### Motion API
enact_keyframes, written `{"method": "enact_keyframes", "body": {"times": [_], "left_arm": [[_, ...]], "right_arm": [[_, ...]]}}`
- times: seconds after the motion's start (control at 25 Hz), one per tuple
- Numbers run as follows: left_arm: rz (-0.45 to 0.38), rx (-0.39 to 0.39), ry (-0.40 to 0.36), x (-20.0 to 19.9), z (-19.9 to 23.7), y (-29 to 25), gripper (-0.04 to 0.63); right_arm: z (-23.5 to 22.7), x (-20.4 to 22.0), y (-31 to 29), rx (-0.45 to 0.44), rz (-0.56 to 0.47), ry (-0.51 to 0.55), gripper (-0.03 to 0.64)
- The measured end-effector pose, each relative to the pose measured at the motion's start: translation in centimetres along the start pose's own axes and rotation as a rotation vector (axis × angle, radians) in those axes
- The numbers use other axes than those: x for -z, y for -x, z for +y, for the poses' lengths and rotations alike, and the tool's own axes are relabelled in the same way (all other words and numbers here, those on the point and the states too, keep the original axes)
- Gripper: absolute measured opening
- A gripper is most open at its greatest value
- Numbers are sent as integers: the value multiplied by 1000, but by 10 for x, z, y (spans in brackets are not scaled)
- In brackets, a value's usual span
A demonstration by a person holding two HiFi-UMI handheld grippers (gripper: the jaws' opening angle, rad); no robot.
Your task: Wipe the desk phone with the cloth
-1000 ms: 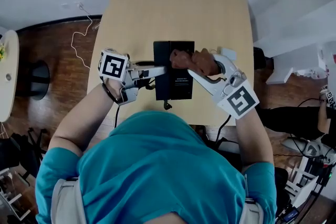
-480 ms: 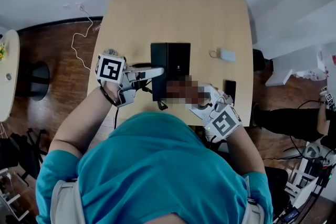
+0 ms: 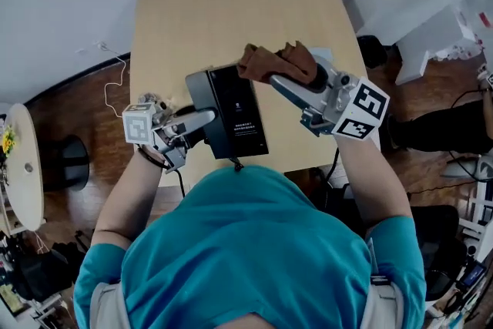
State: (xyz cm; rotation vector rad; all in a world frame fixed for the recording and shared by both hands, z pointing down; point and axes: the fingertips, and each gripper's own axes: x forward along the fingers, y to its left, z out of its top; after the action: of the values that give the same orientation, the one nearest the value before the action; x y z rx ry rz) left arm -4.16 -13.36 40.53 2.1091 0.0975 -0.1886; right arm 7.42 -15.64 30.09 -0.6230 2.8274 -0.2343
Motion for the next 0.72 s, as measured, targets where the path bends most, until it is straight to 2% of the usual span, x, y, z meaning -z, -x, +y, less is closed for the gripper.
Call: {"method": "enact_keyframes", "body": {"times": [0.12,0.28,0.4,0.56,0.64,0.72], "left_arm": [[-15,43,-14,-2,-7,-5,166],[-96,31,-12,-5,-1,-2,166],[-173,54,18,-5,2,4,166],[-327,166,97,-22,-10,12,166],[-371,186,88,-33,-12,22,166],[-381,190,60,-40,-15,29,166]], "right_arm": [[-17,-3,-23,-13,-22,-60,135],[-6,11,-18,-36,-31,-108,135],[12,28,-10,-77,16,-88,135],[50,52,-10,-156,96,-37,135],[69,64,-7,-194,131,-19,135],[89,80,0,-243,194,8,135]]}}
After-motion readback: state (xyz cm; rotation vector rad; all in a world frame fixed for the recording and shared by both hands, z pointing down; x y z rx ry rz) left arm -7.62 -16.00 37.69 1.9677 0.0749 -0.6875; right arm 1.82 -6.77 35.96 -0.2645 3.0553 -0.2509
